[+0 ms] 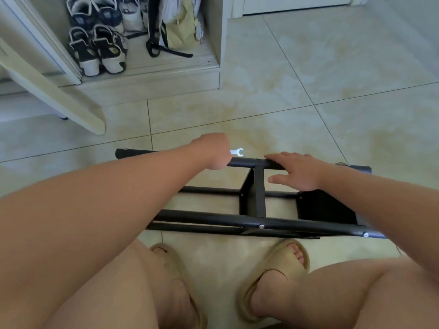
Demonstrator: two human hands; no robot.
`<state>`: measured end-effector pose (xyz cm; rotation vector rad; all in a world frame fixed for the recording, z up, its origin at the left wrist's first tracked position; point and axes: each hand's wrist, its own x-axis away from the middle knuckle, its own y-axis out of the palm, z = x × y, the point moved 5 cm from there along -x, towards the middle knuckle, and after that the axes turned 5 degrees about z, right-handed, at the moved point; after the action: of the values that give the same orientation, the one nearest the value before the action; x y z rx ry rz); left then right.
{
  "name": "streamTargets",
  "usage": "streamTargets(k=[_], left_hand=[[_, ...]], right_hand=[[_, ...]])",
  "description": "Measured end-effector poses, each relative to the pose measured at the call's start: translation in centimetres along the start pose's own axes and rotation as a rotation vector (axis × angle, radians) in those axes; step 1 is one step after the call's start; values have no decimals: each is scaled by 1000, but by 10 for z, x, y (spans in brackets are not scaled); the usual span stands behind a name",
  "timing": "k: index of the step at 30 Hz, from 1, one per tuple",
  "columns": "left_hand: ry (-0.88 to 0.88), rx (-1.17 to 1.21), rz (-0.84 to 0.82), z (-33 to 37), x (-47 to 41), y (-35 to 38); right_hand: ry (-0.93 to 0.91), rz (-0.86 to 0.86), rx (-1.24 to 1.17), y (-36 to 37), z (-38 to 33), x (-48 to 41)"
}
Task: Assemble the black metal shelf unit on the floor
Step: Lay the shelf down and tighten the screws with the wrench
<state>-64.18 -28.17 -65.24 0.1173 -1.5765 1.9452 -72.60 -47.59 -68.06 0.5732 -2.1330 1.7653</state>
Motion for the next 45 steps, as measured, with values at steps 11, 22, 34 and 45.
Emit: streamTargets(k=[11, 22, 34, 45], left_hand=[[-165, 291, -203, -29, -51, 22], [-123, 135, 214, -65, -60, -30], [-193, 45, -64, -95, -40, 60], [-185, -43, -317, -93, -50, 108]], right_hand=[[40, -161, -331, -13, 18, -47], [-10, 296, -214, -56, -9, -67], [13, 5, -191, 42, -41, -76], [45, -144, -158, 110, -34, -91]])
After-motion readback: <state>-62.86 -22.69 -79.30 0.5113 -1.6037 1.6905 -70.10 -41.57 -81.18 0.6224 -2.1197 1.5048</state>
